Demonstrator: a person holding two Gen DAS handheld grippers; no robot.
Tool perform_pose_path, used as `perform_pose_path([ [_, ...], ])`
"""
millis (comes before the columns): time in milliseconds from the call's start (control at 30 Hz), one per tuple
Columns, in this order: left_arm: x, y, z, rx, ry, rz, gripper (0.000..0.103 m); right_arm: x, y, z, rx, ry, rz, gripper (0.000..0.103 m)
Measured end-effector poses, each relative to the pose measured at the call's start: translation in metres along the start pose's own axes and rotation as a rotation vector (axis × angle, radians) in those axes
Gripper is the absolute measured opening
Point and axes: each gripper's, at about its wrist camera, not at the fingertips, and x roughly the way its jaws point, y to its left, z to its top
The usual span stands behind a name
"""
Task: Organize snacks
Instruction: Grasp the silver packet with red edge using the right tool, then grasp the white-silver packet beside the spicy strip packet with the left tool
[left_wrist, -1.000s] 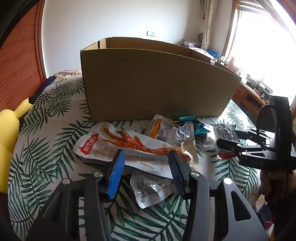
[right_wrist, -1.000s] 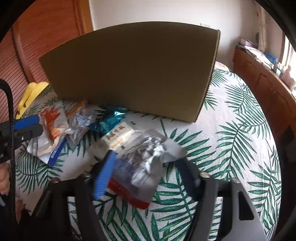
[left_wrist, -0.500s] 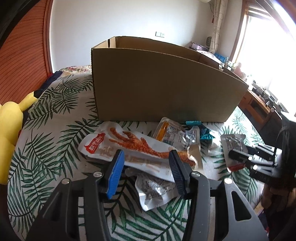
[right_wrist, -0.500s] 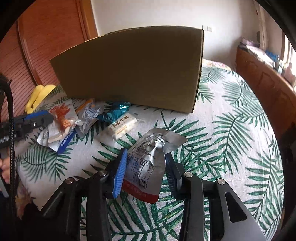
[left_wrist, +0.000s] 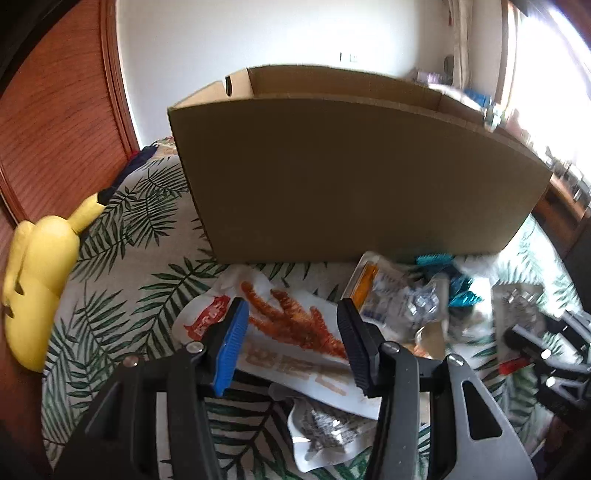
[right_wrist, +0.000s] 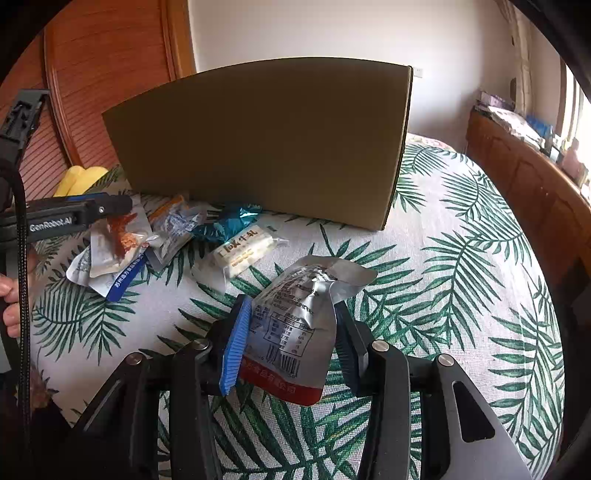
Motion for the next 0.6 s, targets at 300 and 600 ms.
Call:
perform_pose_path([
  [300, -0.01, 0.018, -0.018, 0.01, 0.025, 0.052, 0.051, 0.0, 0.001, 0.0, -0.003, -0.001, -0.003, 0.043],
  [600, -0.031, 0.059, -0.036, -0.137, 0.027, -0.027, 0.05, 0.0, 0.0, 0.0, 0.002, -0.001, -0.001, 0.044],
])
